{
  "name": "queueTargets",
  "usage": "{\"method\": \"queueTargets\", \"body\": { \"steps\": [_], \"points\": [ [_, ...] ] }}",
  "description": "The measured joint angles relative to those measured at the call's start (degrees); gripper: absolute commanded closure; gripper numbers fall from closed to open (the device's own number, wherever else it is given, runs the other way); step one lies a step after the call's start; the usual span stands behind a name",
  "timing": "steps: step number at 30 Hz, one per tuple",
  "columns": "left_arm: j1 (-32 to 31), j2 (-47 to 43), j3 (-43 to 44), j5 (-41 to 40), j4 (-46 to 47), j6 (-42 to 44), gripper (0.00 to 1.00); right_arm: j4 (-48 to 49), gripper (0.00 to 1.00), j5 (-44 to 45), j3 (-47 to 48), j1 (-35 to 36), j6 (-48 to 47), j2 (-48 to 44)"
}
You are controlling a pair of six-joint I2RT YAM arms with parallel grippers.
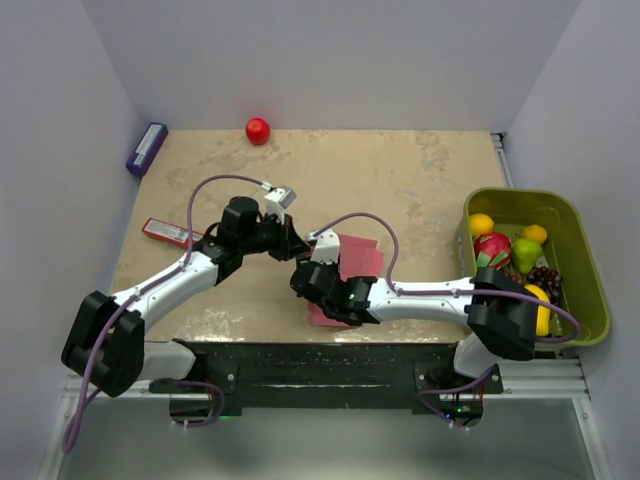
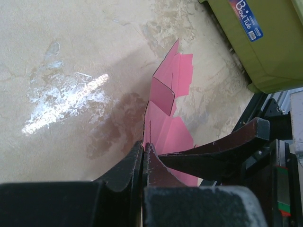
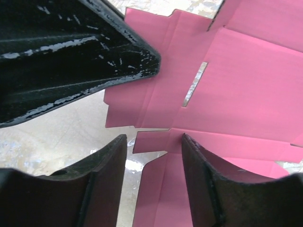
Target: Fold the paper box
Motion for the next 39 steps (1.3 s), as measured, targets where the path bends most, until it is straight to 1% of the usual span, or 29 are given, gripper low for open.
{"method": "queueTargets", "body": {
  "steps": [6, 7, 8, 16, 20, 23, 26, 30, 31, 33, 34, 37, 38, 39],
  "points": [
    [0.0, 0.0, 0.0, 0.0, 0.0, 0.1, 1.00, 0.0, 0.60, 0.2, -0.5, -0.8, 0.7, -0.9],
    [0.0, 0.0, 0.0, 0.0, 0.2, 0.1, 1.00, 0.0, 0.63, 0.0, -0.8, -1.0, 0.9, -1.4],
    [0.0, 0.0, 0.0, 0.0, 0.3, 0.1, 1.00, 0.3, 0.64, -0.3, -1.3, -1.2, 1.1, -1.9],
    [0.1, 0.0, 0.0, -0.2, 0.6, 0.2, 1.00, 3.5, 0.72, -4.1, -7.4, -4.8, 3.1, -7.4],
    [0.1, 0.0, 0.0, 0.0, 0.6, 0.4, 1.00, 5.7, 0.79, -6.2, -10.0, -6.7, 4.1, -8.4],
    [0.1, 0.0, 0.0, 0.7, 1.0, 0.6, 1.00, 7.5, 0.79, -7.5, -10.8, -7.3, 4.6, -8.7],
    [0.1, 0.0, 0.0, 1.6, 1.6, 0.8, 1.00, 8.9, 0.78, -8.3, -11.5, -7.8, 4.7, -8.6],
    [0.1, 0.2, -0.1, 3.0, 2.0, 1.4, 1.00, 10.9, 0.73, -8.7, -12.4, -8.4, 5.0, -7.8],
    [0.1, 0.4, -0.1, 3.2, 2.2, 1.7, 1.00, 11.3, 0.70, -8.7, -12.6, -8.6, 5.2, -7.4],
    [0.0, 0.6, -0.3, 3.6, 2.4, 2.1, 1.00, 11.6, 0.66, -8.7, -12.7, -8.8, 5.5, -6.8],
    [0.0, 0.6, -0.4, 3.6, 2.6, 2.2, 1.00, 11.6, 0.62, -8.7, -12.7, -8.9, 5.7, -6.5],
    [-0.1, 0.6, -0.6, 3.5, 2.6, 2.8, 1.00, 10.9, 0.55, -8.7, -12.7, -9.1, 6.1, -6.5],
    [-0.1, 0.6, -0.6, 3.5, 2.6, 3.1, 1.00, 10.5, 0.50, -8.6, -12.7, -9.1, 6.1, -6.6],
    [-0.2, 0.6, -0.6, 3.4, 2.5, 3.2, 1.00, 9.8, 0.48, -8.6, -12.7, -9.2, 6.0, -6.9]
  ]
}}
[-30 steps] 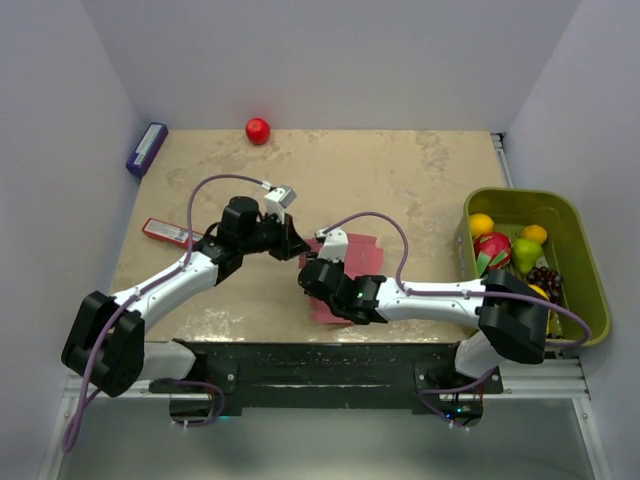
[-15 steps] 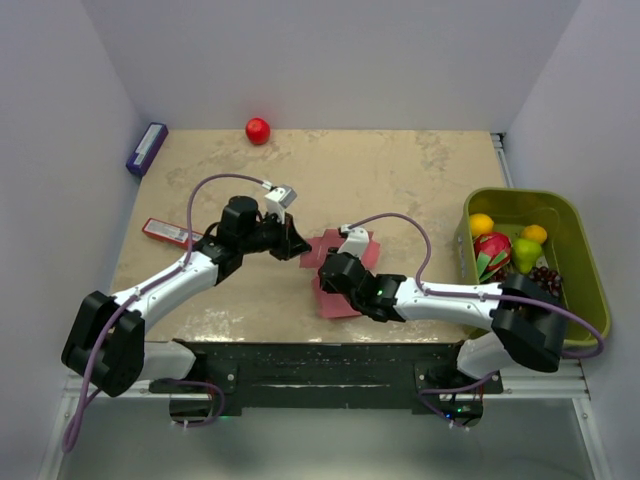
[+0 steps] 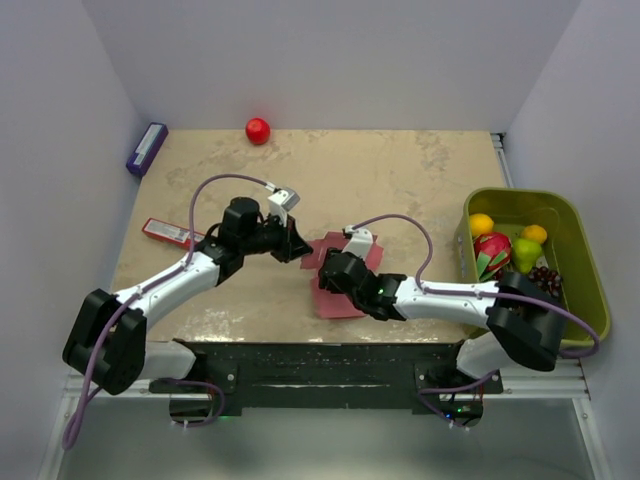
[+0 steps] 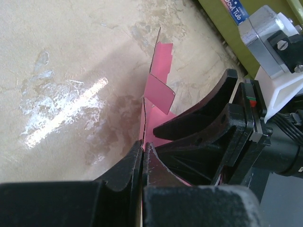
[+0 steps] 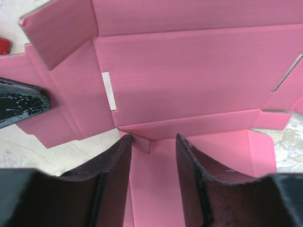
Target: Fold the paper box
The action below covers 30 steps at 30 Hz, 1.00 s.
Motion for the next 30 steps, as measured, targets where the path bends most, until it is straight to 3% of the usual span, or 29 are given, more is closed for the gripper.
{"method": "queueTargets", "body": {
  "steps": [5, 11, 17, 20, 30],
  "points": [
    [-1.4, 0.0, 0.1, -1.6, -0.4, 0.7, 1.00, -6.0, 0.31, 0.1, 0.0, -0.2, -0.9, -6.3],
    [-4.0, -0.5, 0.3, -4.2, -2.8, 2.1, 1.00, -10.0, 0.29, 0.3, 1.8, -0.5, -1.4, -16.3],
    [-5.0, -1.4, 0.3, -5.9, -3.7, 3.3, 1.00, -14.3, 0.34, 1.9, 10.2, -0.5, -2.4, -13.4],
    [-5.4, -1.9, 0.3, -6.6, -3.7, 3.6, 1.00, -16.6, 0.42, 3.0, 13.6, -0.5, -2.7, -9.6],
    [-6.5, -3.2, 0.3, -8.3, -4.0, 4.9, 1.00, -20.7, 0.61, 4.6, 14.0, -1.5, -2.9, -7.1]
  ]
}}
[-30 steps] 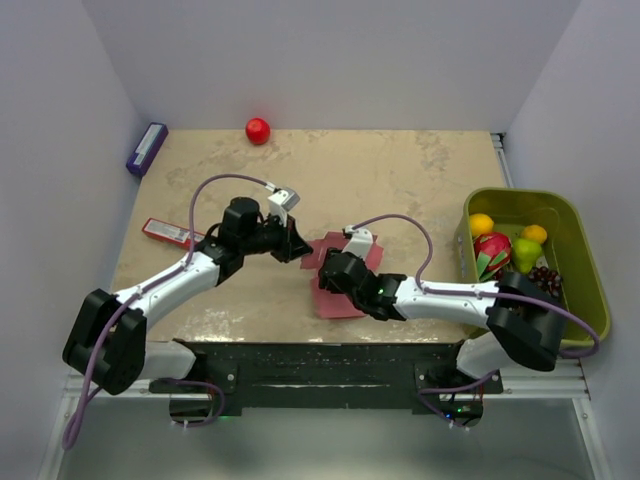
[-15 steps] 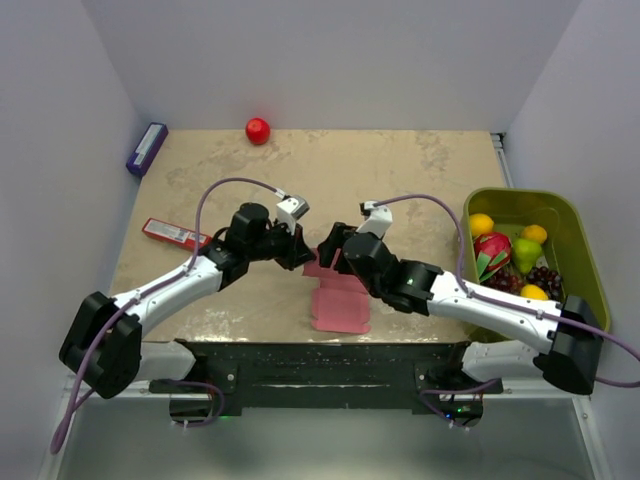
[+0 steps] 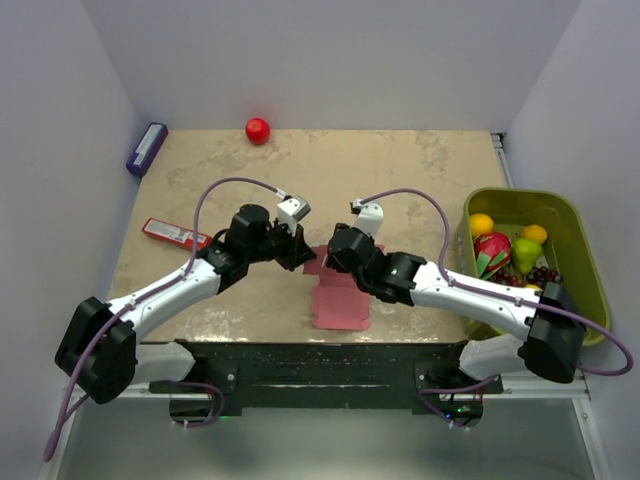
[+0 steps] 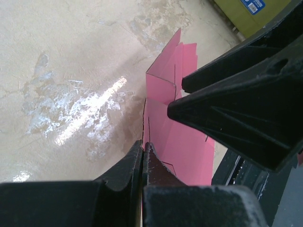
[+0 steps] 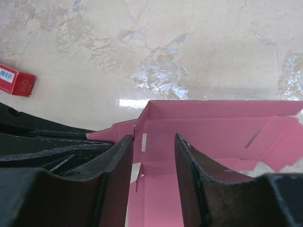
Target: Fold the paper box
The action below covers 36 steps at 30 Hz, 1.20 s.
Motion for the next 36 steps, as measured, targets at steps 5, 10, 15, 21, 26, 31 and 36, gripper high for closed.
{"method": "queueTargets", "body": {
  "steps": [5, 10, 15, 21, 26, 31, 36],
  "points": [
    [-0.1, 0.0, 0.3, -0.4, 0.0, 0.1, 1.00, 0.1, 0.63, -0.1, -2.6, -1.5, 0.0, -2.2],
    [-0.5, 0.0, 0.3, -0.3, 0.0, 0.3, 1.00, 2.1, 0.63, -1.8, -5.6, -4.1, -0.2, -4.2],
    [-1.9, 0.0, 0.3, -0.4, 0.0, 1.6, 1.00, 6.8, 0.63, -5.3, -9.3, -6.8, -1.3, -5.1],
    [-4.4, -0.1, 0.3, -1.1, 0.1, 3.8, 1.00, 8.7, 0.62, -9.0, -10.4, -8.9, -3.2, -5.1],
    [-5.4, -0.7, 0.3, -3.4, -0.3, 5.3, 1.00, 9.3, 0.52, -11.0, -11.1, -9.5, -4.6, -5.7],
    [-5.9, -0.8, 0.7, -7.2, -0.7, 6.8, 1.00, 7.1, 0.28, -12.2, -11.3, -9.6, -6.8, -11.8],
    [-6.5, -1.5, 0.7, -9.4, -1.4, 9.0, 1.00, 3.8, 0.14, -13.0, -10.8, -9.7, -4.0, -18.4]
  ]
}}
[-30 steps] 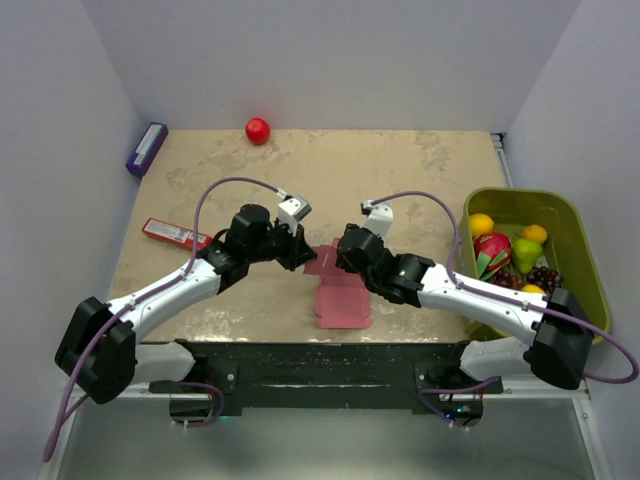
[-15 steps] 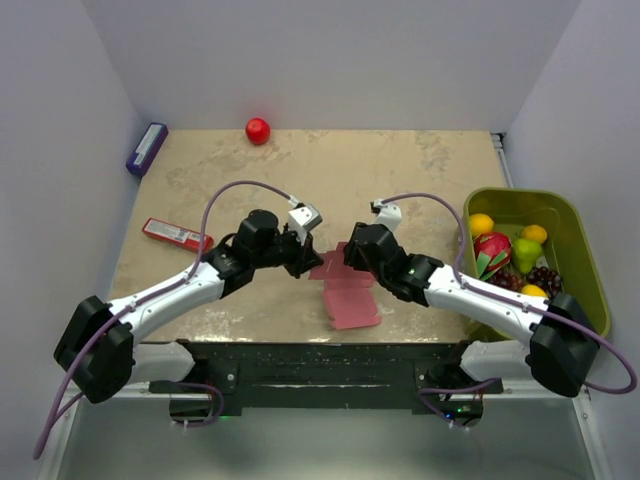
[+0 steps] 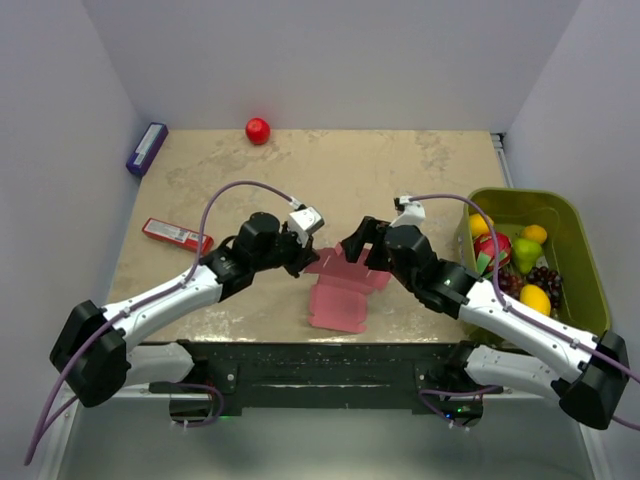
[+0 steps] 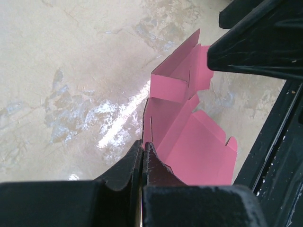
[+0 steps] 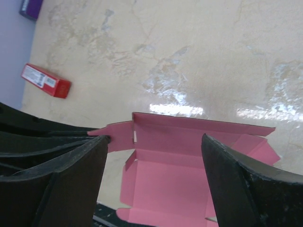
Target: Fold the paper box
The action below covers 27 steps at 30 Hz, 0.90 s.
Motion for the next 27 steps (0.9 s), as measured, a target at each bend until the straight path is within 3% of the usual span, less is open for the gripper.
{"method": "queueTargets", "body": {
  "steps": [5, 13, 18, 27],
  "points": [
    [-1.0, -1.7, -0.2, 1.2, 0.5, 3.6, 1.00, -1.1, 0.15, -3.2, 2.0, -0.2, 0.9, 0.0],
    [-0.3, -2.4, -0.3, 8.7, 1.1, 10.2, 1.00, -0.3, 0.16, -4.9, 3.3, -0.6, -20.0, -2.3],
    [5.3, -1.6, -0.3, 16.9, 0.7, 11.6, 1.00, 0.2, 0.18, -7.4, 1.2, -0.9, -29.4, -5.7],
    [10.7, 0.1, 1.6, 26.9, -5.0, 14.3, 1.00, 0.2, 0.20, -14.4, 0.5, -1.0, -38.2, -1.8]
  ]
}}
